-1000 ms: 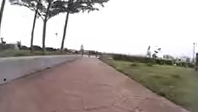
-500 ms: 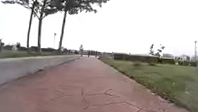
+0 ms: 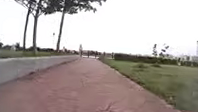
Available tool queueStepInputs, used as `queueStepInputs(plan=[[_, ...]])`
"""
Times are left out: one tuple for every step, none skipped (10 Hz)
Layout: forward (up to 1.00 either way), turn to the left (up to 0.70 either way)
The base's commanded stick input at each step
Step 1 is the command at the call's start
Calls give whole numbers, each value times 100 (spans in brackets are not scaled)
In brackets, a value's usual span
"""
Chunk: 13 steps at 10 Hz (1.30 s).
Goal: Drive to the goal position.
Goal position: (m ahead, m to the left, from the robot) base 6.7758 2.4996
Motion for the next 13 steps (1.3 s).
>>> queueStepInputs(plan=[[100,0],[100,0],[100,0],[100,0],[100,0],[100,0],[100,0],[100,0],[100,0],[100,0],[100,0],[100,0],[100,0]])
